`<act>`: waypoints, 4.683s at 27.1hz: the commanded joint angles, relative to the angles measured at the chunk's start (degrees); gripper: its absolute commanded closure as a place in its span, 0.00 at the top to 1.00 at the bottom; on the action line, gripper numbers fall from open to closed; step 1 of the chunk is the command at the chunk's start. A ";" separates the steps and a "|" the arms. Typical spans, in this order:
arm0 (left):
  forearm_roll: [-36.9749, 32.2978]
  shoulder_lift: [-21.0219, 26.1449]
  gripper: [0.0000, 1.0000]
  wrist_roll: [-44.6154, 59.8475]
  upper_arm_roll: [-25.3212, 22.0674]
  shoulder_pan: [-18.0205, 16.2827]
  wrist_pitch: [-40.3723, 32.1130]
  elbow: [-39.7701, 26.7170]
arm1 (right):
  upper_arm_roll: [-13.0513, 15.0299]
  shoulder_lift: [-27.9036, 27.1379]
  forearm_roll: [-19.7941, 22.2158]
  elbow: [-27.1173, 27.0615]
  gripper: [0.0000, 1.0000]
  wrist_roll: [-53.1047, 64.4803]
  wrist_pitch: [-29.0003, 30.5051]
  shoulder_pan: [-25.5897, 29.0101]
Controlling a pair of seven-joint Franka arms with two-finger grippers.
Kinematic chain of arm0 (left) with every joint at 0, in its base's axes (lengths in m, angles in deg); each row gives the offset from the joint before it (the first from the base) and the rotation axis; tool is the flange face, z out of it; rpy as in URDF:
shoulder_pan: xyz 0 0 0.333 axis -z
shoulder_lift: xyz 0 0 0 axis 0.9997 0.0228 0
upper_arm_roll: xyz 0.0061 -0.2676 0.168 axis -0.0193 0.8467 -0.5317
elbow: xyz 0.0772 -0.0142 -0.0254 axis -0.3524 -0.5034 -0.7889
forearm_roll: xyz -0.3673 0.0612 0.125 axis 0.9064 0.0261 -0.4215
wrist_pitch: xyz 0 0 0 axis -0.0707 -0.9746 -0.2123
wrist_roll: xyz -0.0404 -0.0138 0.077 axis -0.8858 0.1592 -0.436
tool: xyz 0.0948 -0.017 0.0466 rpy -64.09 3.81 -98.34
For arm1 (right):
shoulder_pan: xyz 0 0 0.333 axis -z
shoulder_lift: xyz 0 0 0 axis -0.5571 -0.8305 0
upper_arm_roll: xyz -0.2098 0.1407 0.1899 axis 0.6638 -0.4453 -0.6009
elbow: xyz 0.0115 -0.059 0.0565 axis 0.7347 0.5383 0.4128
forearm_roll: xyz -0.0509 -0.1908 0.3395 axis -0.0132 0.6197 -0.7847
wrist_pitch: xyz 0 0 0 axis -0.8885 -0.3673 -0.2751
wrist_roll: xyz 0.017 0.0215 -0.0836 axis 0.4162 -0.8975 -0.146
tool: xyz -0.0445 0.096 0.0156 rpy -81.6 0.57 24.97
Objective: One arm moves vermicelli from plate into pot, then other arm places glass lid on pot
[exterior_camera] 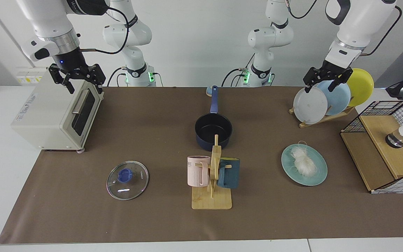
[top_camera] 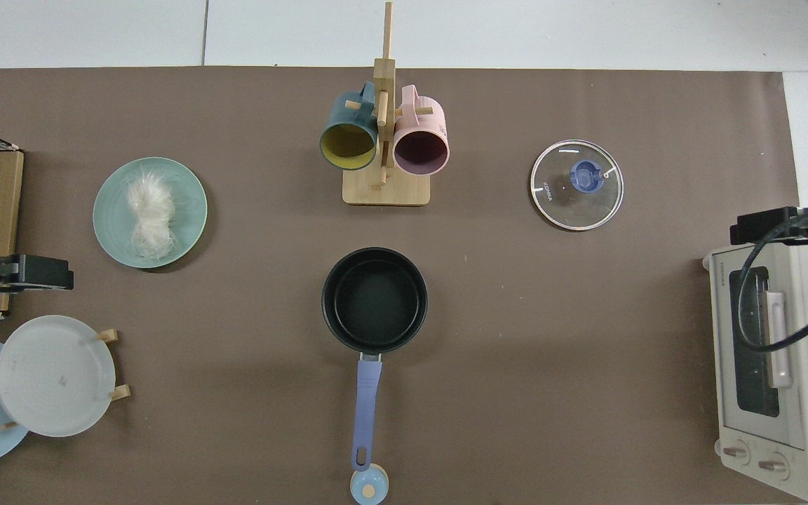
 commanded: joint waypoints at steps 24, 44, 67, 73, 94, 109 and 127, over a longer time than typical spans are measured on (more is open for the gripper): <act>0.26 3.32 1.00 0.33 -0.73 0.15 10.22 0.51 | -0.22 0.48 -1.42 0.19 1.00 -0.77 -0.30 0.43; -2.02 26.52 1.00 10.34 -1.26 0.06 22.62 11.49 | -0.13 0.48 -0.81 0.19 1.00 -0.86 -0.56 0.43; -7.73 41.03 1.00 18.96 0.41 0.76 27.11 18.44 | -0.22 -8.29 -1.25 -5.95 1.00 -0.95 0.93 -0.36; -9.41 40.94 1.00 18.60 1.55 1.29 27.46 15.54 | -0.22 -13.57 -1.51 -7.45 1.00 -1.73 6.28 -1.42; -9.85 41.03 0.29 14.13 1.99 0.67 26.23 14.13 | -0.31 -29.13 -3.53 -10.70 1.00 -4.29 22.37 -3.79; -9.50 37.08 0.00 16.06 4.28 1.11 18.15 18.26 | -0.31 -36.60 -3.27 -9.83 1.00 -4.28 31.86 -4.67; -7.65 29.43 0.00 32.31 21.58 1.38 9.26 17.65 | -0.22 -38.36 -0.98 -6.40 1.00 -2.27 33.36 -5.46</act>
